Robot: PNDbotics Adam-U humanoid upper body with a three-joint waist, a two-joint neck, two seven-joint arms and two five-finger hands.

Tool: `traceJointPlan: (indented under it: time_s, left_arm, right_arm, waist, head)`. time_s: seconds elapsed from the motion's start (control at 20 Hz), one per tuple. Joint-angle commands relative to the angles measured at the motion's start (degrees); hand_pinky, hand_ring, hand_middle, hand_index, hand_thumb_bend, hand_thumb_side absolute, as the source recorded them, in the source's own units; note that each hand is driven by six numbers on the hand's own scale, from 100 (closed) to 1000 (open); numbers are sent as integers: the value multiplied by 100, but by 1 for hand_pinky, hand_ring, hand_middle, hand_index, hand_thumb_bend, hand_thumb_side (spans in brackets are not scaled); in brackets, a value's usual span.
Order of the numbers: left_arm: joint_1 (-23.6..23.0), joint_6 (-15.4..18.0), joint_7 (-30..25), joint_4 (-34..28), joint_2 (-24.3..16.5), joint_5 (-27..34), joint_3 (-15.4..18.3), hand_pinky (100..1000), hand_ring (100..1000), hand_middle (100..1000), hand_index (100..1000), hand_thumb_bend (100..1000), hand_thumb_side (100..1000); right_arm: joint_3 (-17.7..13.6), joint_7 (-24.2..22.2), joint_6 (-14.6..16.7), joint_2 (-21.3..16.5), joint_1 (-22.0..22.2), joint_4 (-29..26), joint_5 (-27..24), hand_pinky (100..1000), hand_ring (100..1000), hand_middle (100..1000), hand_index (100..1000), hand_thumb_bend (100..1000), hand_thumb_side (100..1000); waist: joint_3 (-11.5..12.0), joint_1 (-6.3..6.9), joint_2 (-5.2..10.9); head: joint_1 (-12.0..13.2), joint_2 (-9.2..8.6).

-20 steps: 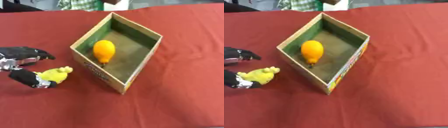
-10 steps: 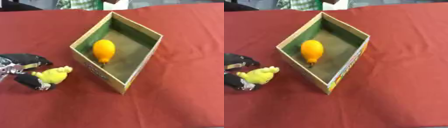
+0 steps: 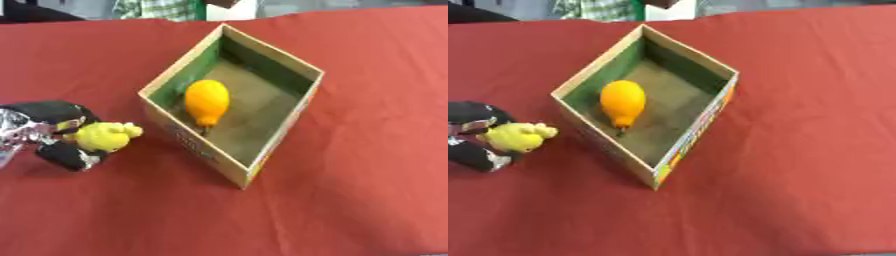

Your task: Pick up objects on the table and place them in the box.

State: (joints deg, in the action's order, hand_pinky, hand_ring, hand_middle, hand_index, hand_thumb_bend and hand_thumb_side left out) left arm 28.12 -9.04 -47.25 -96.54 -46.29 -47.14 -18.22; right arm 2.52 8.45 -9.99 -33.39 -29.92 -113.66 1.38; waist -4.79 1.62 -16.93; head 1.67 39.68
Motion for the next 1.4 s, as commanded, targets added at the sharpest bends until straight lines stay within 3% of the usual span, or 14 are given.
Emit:
traceJointPlan:
  time_s: [0.05,0.25,0.95,1.4]
  left_arm:
    - [11,-131,214,0,-78,15,11,541,644,657,775,100,235]
    - [25,-283,446,-289,-89,58,78,511,628,651,765,100,247]
    - [199,-486,258,-1199,-306,-3,612,534,672,702,799,100,249]
    - [816,-562,448,-1690,-215,-36,851,470,605,610,699,100,272]
  right_arm:
    - [-44,15,-44,-56,-33,-93,27,803,811,781,927,100,999]
    - [-46,18,-80,-52,4,-93,47,804,809,778,927,100,1000]
    - [-19,-46,-177,-4,-48,-93,70,806,804,766,929,100,1000]
    - [-27,-22,-186,-4,-48,-93,47,806,802,762,925,100,1000]
  waist:
    - [6,-23,85]
    - [9,-22,88]
    - [44,-1,149]
    - [66,29,211]
  head:
    - [6,-69]
    - [-4,-66]
    - [-67,-74]
    - [-139,-6]
